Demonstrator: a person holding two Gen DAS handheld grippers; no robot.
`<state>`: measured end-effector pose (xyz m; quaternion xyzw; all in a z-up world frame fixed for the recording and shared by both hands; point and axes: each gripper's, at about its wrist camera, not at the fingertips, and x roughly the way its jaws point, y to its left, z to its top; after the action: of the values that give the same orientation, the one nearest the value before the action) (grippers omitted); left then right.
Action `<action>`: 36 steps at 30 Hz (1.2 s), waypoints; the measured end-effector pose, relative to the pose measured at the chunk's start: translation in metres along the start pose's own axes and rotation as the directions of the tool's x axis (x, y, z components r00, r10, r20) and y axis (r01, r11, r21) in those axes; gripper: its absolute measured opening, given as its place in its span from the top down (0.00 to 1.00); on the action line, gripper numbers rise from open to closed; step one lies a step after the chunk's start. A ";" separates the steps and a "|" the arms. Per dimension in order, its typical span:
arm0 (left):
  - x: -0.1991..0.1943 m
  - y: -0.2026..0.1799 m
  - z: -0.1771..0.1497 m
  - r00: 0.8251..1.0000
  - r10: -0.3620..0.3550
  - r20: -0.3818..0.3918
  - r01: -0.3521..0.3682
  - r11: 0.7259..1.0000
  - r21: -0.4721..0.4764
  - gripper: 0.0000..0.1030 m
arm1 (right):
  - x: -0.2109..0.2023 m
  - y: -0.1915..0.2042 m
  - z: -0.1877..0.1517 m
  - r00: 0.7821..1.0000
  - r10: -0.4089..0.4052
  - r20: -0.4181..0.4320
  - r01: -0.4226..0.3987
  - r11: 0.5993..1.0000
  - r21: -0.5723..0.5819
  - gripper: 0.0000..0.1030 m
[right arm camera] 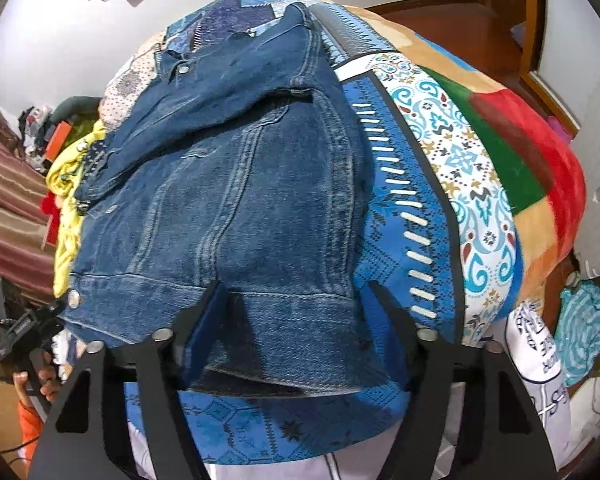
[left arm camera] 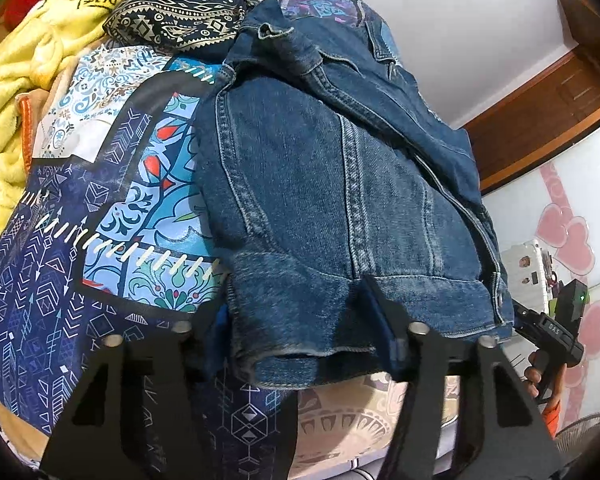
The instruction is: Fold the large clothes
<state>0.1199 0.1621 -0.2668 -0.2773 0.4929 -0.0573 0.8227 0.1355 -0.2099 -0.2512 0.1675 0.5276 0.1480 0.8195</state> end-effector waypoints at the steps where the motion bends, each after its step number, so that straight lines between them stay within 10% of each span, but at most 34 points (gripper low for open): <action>1: -0.001 0.001 0.000 1.000 -0.007 0.002 0.007 1.000 -0.003 0.51 | 0.000 0.000 -0.001 1.000 -0.002 0.004 0.002 1.000 0.002 0.42; 5: -0.003 0.006 0.001 0.999 -0.012 0.035 0.013 1.000 -0.029 0.79 | 0.000 0.002 0.002 1.000 -0.017 0.014 0.017 1.000 0.016 0.52; 11: -0.012 -0.002 0.006 0.997 0.011 0.075 -0.010 1.000 -0.013 0.87 | -0.004 0.008 0.018 0.999 -0.005 0.036 0.006 1.000 -0.016 0.80; 36: -0.069 -0.088 0.151 0.923 -0.016 0.385 -0.050 0.986 0.161 0.89 | -0.058 0.085 0.147 0.925 0.074 0.372 0.025 0.967 -0.255 0.86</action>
<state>0.2282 0.1741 -0.1138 -0.2086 0.3173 -0.0359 0.9244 0.2415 -0.1751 -0.1106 0.0930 0.3338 0.1898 0.9186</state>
